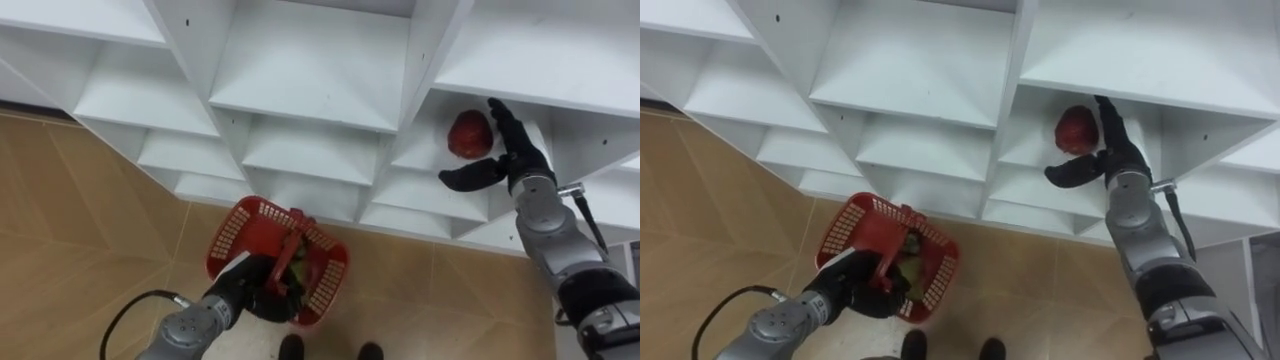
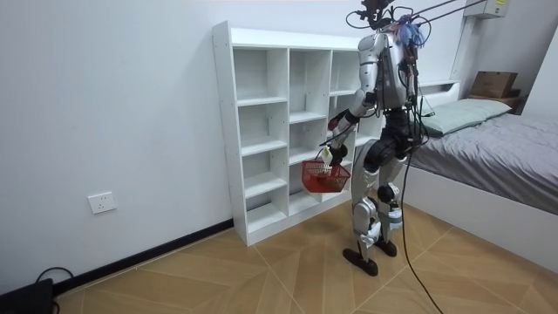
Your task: Collect fruits from the closet
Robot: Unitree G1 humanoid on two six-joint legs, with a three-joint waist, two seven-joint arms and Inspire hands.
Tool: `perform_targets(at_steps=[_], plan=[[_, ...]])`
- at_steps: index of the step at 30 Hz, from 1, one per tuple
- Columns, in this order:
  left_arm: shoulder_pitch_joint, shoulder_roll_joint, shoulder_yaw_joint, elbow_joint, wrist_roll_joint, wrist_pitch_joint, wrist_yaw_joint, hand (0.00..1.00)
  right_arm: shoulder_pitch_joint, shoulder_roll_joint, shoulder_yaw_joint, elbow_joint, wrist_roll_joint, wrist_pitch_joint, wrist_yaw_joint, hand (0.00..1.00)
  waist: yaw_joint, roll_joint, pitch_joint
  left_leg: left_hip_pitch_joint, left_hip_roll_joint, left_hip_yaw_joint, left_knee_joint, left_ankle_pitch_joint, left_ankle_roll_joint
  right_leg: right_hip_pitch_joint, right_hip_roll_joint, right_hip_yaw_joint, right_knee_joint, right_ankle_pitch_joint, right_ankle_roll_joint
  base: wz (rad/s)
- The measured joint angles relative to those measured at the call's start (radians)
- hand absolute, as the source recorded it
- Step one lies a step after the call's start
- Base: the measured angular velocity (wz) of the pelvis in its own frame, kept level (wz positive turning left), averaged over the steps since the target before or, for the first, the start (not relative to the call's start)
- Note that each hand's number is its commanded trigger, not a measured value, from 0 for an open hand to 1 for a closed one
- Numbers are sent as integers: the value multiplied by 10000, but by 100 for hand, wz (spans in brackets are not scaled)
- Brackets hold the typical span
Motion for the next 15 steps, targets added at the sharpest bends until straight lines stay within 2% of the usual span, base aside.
perform_targets(at_steps=[15], plan=[[11, 58, -6, -1, -84, -1, -13, 100, -79, -37, -7, 94, 19, 9, 92, 0, 67, 4, -4, -22, 1, 14, 69, 4, 6, 4, -4, 16, 5, 1, -1, 0]])
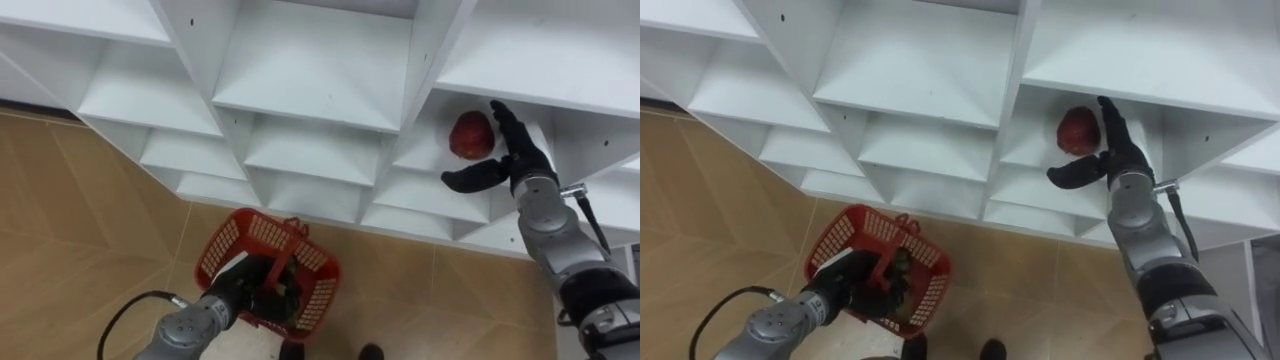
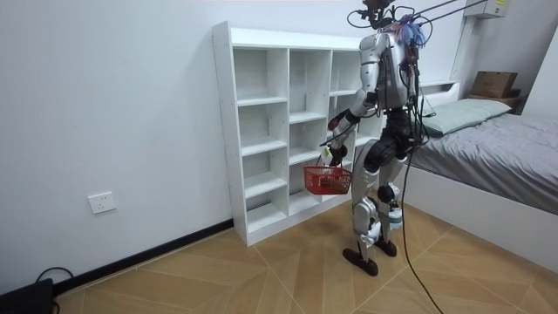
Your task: Collect fruits from the closet
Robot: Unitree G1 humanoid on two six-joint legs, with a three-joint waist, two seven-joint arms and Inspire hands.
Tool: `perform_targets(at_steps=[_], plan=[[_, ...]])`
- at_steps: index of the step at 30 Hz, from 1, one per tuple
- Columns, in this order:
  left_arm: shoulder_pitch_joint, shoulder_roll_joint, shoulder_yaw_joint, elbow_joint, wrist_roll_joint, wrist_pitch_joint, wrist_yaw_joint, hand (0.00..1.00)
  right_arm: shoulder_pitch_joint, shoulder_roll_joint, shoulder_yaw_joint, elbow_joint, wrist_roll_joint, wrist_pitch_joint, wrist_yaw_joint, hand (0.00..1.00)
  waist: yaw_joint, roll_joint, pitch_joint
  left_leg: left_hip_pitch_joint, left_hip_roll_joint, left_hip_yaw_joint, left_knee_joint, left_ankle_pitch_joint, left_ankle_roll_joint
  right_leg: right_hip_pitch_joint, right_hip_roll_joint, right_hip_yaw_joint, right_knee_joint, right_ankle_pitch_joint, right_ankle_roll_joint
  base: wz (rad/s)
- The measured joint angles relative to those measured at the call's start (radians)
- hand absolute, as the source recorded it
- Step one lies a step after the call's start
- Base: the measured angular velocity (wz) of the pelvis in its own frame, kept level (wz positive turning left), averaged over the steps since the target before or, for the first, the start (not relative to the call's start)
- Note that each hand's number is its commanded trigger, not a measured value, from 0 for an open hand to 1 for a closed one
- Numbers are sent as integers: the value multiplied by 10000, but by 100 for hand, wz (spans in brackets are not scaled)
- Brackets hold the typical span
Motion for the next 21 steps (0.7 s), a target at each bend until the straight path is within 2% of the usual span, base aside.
perform_targets(at_steps=[9, 20, 21], plan=[[0, -145, 1, 0, -2, 0, 0, 100, -77, 0, -27, 126, 1, 35, 16, 0, 131, 6, -1, -3, 10, 12, -2, 1, 0, -6, 8, -7, 0, 10, -16, 0], [-7, -166, 2, 139, -6, 0, 19, 100, -132, 1, -25, 123, 80, 35, 0, 0, 162, 4, 2, -24, 13, 81, -13, 3, 3, -67, -2, -5, 18, 10, -17, -1], [-7, -166, 1, 174, -4, 0, 20, 100, -133, 2, -24, 118, 85, 37, -3, 5, 162, 5, 2, -24, 13, 81, -17, 3, 3, -68, -3, -9, 17, 11, -17, 0]])
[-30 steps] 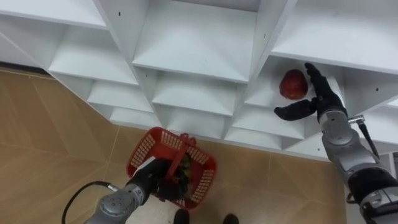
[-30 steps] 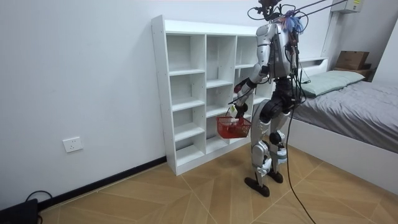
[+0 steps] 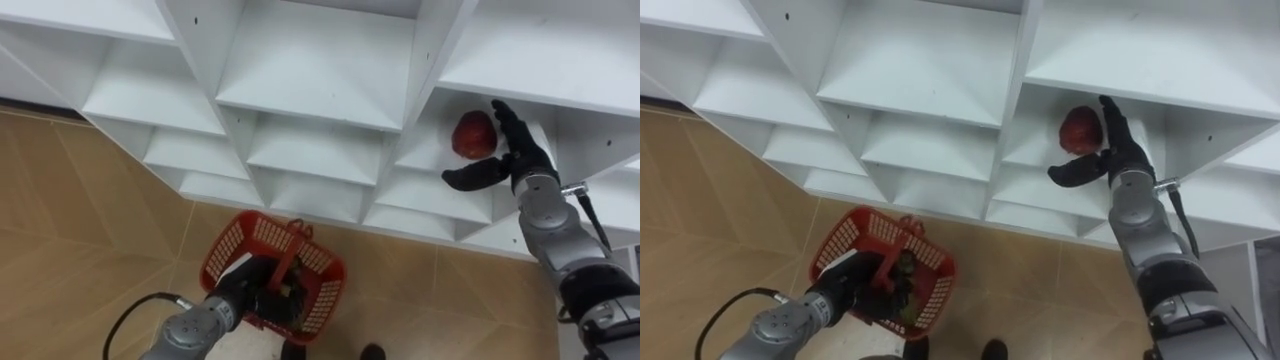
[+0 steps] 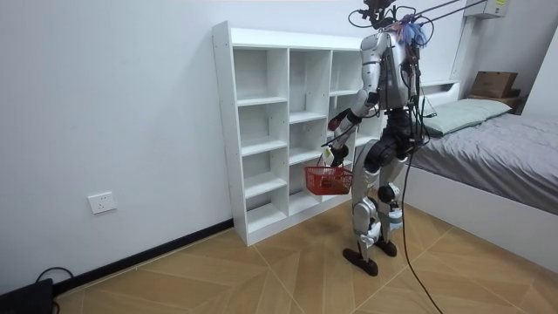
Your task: Collect fruits from the closet
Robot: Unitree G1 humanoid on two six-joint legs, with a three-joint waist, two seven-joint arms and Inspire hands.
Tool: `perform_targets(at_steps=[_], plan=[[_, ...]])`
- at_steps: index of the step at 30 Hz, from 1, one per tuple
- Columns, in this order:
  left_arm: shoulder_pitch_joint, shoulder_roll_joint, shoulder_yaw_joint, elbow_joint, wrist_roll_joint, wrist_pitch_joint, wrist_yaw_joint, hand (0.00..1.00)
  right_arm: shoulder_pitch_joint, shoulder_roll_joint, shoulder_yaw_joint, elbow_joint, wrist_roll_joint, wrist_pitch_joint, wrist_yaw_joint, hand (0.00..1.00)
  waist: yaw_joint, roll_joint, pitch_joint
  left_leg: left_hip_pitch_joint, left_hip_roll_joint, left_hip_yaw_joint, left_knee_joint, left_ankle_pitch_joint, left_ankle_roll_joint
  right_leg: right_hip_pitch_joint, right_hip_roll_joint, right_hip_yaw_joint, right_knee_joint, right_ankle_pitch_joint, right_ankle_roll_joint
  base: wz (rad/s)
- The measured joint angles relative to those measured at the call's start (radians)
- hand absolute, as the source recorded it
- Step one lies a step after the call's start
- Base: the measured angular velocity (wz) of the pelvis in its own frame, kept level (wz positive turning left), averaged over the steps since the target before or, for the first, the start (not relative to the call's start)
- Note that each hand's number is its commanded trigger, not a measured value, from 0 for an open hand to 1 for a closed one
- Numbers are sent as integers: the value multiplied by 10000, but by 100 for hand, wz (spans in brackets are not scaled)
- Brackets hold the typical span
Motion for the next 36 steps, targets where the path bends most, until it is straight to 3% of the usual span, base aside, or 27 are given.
perform_targets(at_steps=[1, 2, 3, 36], plan=[[0, 0, 0, 15, 0, 0, 3, 100, -1, 0, 0, -6, 0, 4, 1, 56, 0, 0, 0, 1, 1, -1, -2, 0, 0, 0, 0, 0, 0, 0, 0, 0], [1, 0, 0, 27, 1, 1, 9, 100, -2, 0, -1, -10, -1, 8, 0, 65, 0, 0, 0, 1, 1, -1, -7, 0, 0, 0, 0, -1, -2, 0, 0, 0], [0, 0, 0, 27, 1, 0, 14, 100, -9, 0, -1, -13, -1, 17, 0, 99, 0, 0, 0, 1, 1, -1, -8, 0, 0, 0, 0, -2, -3, 0, 0, 0], [-177, -117, -49, 406, -360, 0, 418, 100, -252, -4, -187, -72, 822, 30, -85, 100, -55, 40, 47, 18, 12, 4, -96, 4, -6, 0, 4, -8, -54, 0, 0, 0]])
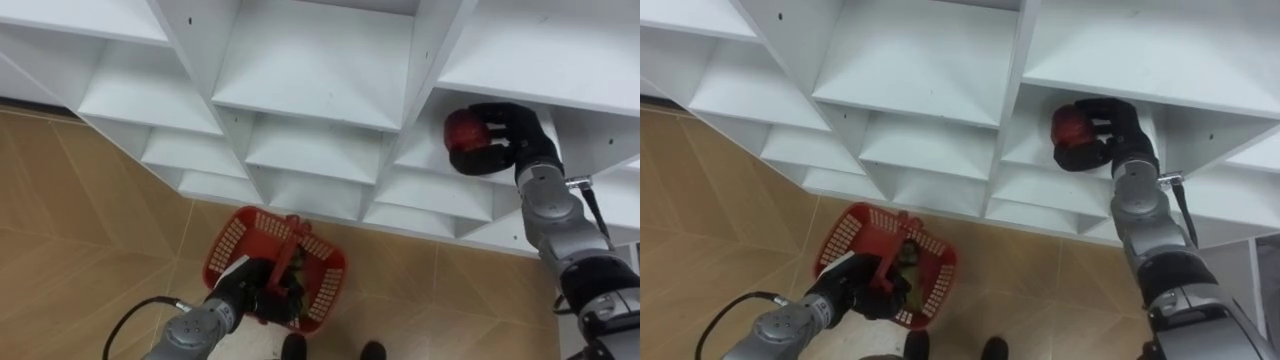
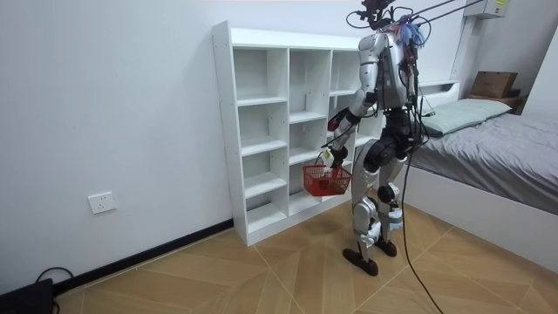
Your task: Collect fruits from the closet
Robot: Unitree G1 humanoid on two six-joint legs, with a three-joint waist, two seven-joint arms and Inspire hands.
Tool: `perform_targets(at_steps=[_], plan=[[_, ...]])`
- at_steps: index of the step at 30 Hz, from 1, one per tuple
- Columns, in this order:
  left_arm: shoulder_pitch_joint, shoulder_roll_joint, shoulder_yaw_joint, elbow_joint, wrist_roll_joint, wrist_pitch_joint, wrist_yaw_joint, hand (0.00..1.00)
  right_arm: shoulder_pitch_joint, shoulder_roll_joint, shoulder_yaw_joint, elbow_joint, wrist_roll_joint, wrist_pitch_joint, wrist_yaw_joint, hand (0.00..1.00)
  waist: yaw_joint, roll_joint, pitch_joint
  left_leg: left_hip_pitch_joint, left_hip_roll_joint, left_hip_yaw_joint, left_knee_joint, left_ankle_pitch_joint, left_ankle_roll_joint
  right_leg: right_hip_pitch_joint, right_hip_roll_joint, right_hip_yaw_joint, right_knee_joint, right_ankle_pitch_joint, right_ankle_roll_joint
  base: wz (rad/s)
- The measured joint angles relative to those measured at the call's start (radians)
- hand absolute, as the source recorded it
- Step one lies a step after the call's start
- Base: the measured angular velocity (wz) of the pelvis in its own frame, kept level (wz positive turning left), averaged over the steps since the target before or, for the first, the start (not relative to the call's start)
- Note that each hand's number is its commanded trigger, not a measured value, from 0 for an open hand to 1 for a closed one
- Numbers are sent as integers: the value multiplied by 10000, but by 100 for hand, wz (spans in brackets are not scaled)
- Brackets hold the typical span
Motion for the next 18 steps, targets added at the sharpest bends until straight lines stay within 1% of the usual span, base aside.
perform_targets(at_steps=[11, 15, 18], plan=[[0, -7, 1, 15, -13, 0, 95, 100, 6, 10, 1, -55, 26, 17, 251, 100, -10, 10, -5, 50, 0, 20, 7, 0, 0, 47, 1, 10, 0, 0, 0, 0], [34, -10, 0, 77, -14, 0, 78, 100, 46, 97, 13, -51, 18, 36, 426, 100, -57, 74, 5, 260, 18, 165, -42, 0, 0, 287, 12, 14, -129, 0, 1, 0], [105, -3, 32, 73, -11, 0, 42, 100, 292, 185, 8, -74, 3, 8, 538, 100, -147, 120, -17, 370, 32, 197, -69, 0, 1, 439, 13, -34, -155, 0, 2, 4]])
